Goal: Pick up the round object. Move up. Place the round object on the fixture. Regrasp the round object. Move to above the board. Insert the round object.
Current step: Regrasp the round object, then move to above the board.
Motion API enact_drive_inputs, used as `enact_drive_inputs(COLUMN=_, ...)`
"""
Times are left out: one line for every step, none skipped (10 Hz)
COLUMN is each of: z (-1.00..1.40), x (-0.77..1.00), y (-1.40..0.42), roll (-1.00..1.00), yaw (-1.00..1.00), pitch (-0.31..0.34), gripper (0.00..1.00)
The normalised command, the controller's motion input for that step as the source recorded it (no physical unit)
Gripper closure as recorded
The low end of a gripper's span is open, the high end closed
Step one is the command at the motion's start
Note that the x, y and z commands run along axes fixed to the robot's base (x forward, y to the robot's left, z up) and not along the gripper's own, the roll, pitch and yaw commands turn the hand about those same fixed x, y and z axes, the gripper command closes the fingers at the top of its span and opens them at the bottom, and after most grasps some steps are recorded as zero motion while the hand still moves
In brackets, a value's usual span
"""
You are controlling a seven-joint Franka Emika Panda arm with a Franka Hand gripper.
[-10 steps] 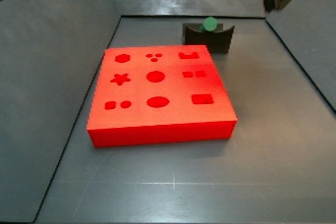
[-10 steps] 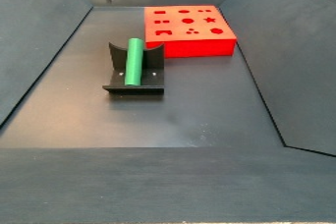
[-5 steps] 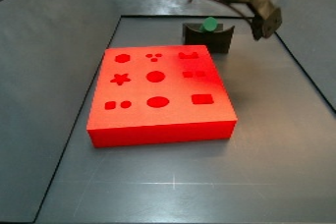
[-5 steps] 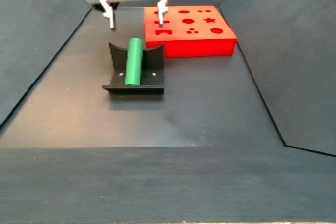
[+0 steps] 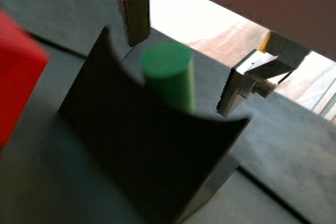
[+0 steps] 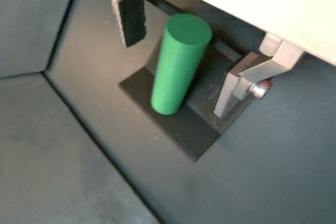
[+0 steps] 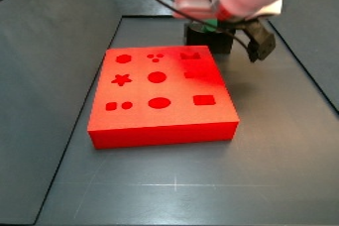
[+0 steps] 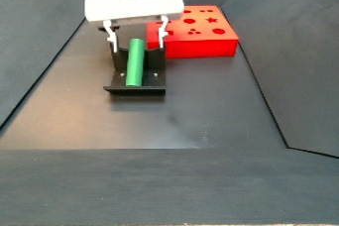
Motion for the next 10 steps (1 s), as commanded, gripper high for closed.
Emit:
enact_drive_inputs(z=-0.39, x=0.08, y=0.0, roll=0.06, yaw=0.04, pitch=-0.024, gripper=0.0)
enact_drive_inputs(z=-0.22, x=0.08, y=-0.01, roll=0.05, yaw=0.04, pitch=-0.022, gripper=0.0)
enact_drive_inputs(z=-0.17, x=0.04, y=-0.02, roll=0.05, yaw=0.04, pitch=-0.017, gripper=0.0)
enact_drive_inputs(z=-0.17, x=0.04, y=-0.02, roll=0.05, yaw=0.04, pitch=-0.016, gripper=0.0)
enact_drive_inputs(z=-0.17, x=0.04, y=-0.02, roll=0.05, yaw=0.04, pitch=-0.016, gripper=0.0)
enact_drive_inputs(z=-0.17, x=0.04, y=-0.02, roll=0.05, yaw=0.04, pitch=-0.016, gripper=0.0)
enact_drive_inputs(z=0.0, x=0.0, y=0.0, roll=0.0, yaw=0.0, pitch=0.0, gripper=1.0)
enact_drive_inputs(z=1.0, x=0.16, y=0.06, roll=-0.23, yaw=-0.12, pitch=0.015, gripper=1.0)
enact_drive_inputs(z=1.0, x=0.16, y=0.06, roll=-0.23, yaw=-0.12, pitch=0.016, gripper=1.0)
enact_drive_inputs(z=1.0, x=0.14, y=0.06, roll=-0.22, yaw=-0.09, pitch=0.056, gripper=1.0)
